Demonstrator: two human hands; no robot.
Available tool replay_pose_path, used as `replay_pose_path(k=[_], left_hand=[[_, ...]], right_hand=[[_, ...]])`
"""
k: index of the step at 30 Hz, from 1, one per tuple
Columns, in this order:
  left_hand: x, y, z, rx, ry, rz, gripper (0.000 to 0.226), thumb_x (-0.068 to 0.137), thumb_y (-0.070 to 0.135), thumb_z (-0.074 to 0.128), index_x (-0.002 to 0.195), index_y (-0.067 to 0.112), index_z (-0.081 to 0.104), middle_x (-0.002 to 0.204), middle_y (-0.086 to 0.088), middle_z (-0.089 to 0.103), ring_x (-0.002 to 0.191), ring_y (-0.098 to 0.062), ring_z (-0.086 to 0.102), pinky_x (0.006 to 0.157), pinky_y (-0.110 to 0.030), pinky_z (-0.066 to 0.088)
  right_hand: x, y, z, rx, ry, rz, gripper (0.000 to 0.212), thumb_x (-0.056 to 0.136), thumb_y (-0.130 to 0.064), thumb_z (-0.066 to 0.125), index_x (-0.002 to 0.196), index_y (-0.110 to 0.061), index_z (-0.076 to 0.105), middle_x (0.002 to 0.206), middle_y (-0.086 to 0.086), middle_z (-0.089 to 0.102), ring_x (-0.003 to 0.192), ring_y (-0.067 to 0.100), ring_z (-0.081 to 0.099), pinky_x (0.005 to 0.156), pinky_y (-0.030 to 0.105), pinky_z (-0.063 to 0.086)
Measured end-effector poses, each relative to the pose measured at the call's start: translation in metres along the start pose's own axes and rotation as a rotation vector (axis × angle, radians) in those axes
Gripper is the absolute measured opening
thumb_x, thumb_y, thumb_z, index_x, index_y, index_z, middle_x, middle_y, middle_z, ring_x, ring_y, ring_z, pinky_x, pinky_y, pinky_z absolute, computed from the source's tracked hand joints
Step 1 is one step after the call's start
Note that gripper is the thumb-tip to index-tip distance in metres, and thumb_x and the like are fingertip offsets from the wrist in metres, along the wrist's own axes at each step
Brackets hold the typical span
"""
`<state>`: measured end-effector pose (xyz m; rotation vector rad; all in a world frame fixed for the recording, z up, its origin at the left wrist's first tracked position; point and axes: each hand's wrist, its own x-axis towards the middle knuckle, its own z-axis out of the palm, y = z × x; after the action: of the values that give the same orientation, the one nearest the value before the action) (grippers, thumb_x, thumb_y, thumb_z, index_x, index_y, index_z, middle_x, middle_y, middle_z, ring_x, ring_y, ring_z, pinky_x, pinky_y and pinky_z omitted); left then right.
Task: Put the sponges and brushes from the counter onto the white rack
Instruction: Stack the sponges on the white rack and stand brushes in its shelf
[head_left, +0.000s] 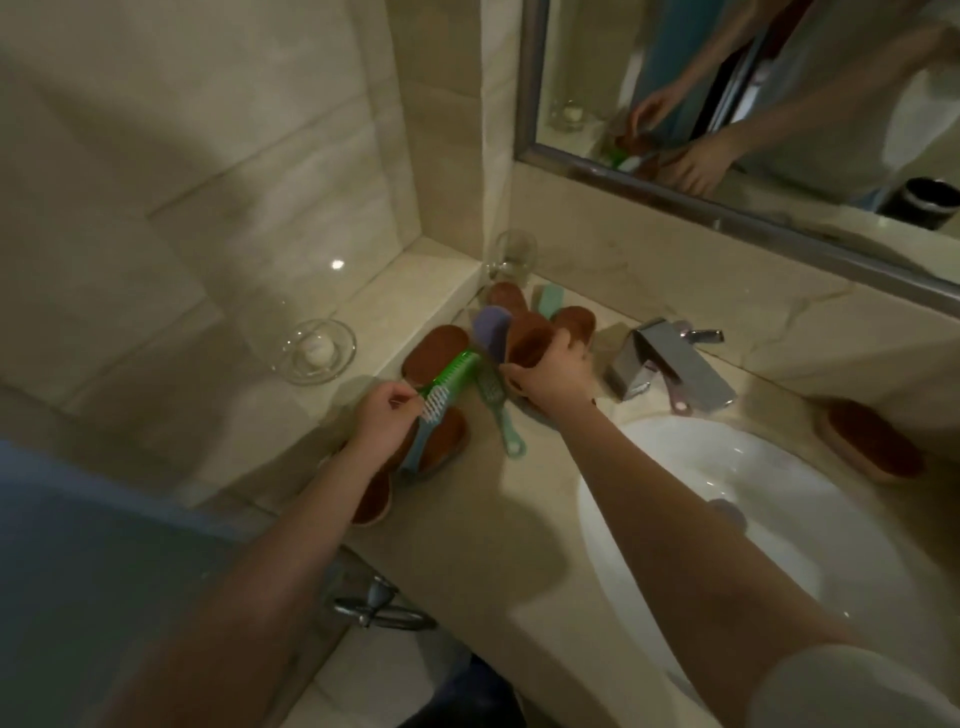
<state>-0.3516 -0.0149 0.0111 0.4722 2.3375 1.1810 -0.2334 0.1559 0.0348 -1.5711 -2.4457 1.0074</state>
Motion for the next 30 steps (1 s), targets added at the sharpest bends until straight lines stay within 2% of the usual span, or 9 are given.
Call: replay_pose_path(k=[3,6,9,13,18,23,27,30], left_hand=[[0.011,-0.003,0.006,0.017,-0.007,0.017,0.017,0.084,0.006,0.063,0.101,0.002,0.063,0.096,-0.004,0.059,0.093,-0.021,0.056,0.079,-0.023,0.039],[0.017,0.0,0.014,0.048,-0.031,0.061,0.011,0.083,0.009,0.066,0.094,0.011,0.063,0.093,-0.001,0.061,0.094,-0.021,0.059,0.082,-0.027,0.044],[0.023,0.008,0.028,0.108,-0.068,0.139,0.017,0.082,0.014,0.067,0.098,0.008,0.064,0.1,-0.007,0.065,0.094,-0.021,0.06,0.083,-0.028,0.045],[0.033,0.035,0.058,0.226,-0.136,0.26,0.034,0.079,0.017,0.071,0.111,0.007,0.061,0.113,-0.01,0.062,0.104,-0.024,0.058,0.086,-0.028,0.042],[0.039,0.073,0.115,0.481,-0.395,0.478,0.06,0.075,0.029,0.075,0.127,0.01,0.052,0.131,-0.01,0.049,0.123,-0.028,0.045,0.102,-0.033,0.036],[0.038,0.082,0.159,0.857,-0.567,0.442,0.085,0.071,0.049,0.072,0.141,0.021,0.034,0.142,-0.009,0.036,0.133,-0.031,0.032,0.108,-0.043,0.034],[0.035,0.076,0.168,1.064,-0.605,0.483,0.073,0.074,0.042,0.066,0.137,0.021,0.035,0.143,-0.009,0.032,0.137,-0.031,0.022,0.11,-0.046,0.026],[0.033,0.079,0.165,1.069,-0.593,0.498,0.07,0.075,0.035,0.066,0.136,0.021,0.035,0.14,-0.009,0.034,0.135,-0.031,0.025,0.109,-0.046,0.028]], right_hand=[[0.01,-0.016,0.013,-0.12,0.023,0.02,0.104,0.076,-0.054,0.069,0.15,-0.015,0.009,0.145,0.015,0.03,0.131,0.038,0.034,0.103,0.049,0.036],[0.019,-0.019,0.025,-0.136,0.057,0.049,0.101,0.079,-0.045,0.069,0.15,-0.014,0.005,0.144,0.017,0.031,0.129,0.038,0.036,0.102,0.049,0.036],[0.021,-0.014,0.02,-0.051,0.14,0.01,0.098,0.077,-0.04,0.07,0.149,-0.012,0.009,0.142,0.017,0.033,0.128,0.038,0.038,0.104,0.05,0.037],[0.025,0.006,-0.012,0.239,0.253,-0.044,0.092,0.073,-0.036,0.072,0.145,-0.013,0.02,0.141,0.014,0.038,0.128,0.034,0.041,0.104,0.048,0.04],[0.016,0.043,-0.064,0.405,0.367,-0.045,0.079,0.07,-0.032,0.074,0.136,-0.014,0.034,0.127,0.006,0.051,0.115,0.024,0.052,0.095,0.045,0.048],[-0.005,0.077,-0.097,0.512,0.389,0.007,0.077,0.068,-0.036,0.076,0.132,-0.024,0.036,0.122,-0.002,0.054,0.108,0.019,0.058,0.089,0.041,0.055],[-0.023,0.09,-0.111,0.671,0.362,-0.004,0.066,0.071,-0.029,0.076,0.124,-0.026,0.036,0.118,-0.005,0.053,0.105,0.02,0.061,0.082,0.04,0.059],[-0.034,0.092,-0.118,0.738,0.347,-0.017,0.059,0.078,-0.021,0.074,0.121,-0.023,0.035,0.111,-0.009,0.051,0.103,0.019,0.06,0.082,0.036,0.059]])
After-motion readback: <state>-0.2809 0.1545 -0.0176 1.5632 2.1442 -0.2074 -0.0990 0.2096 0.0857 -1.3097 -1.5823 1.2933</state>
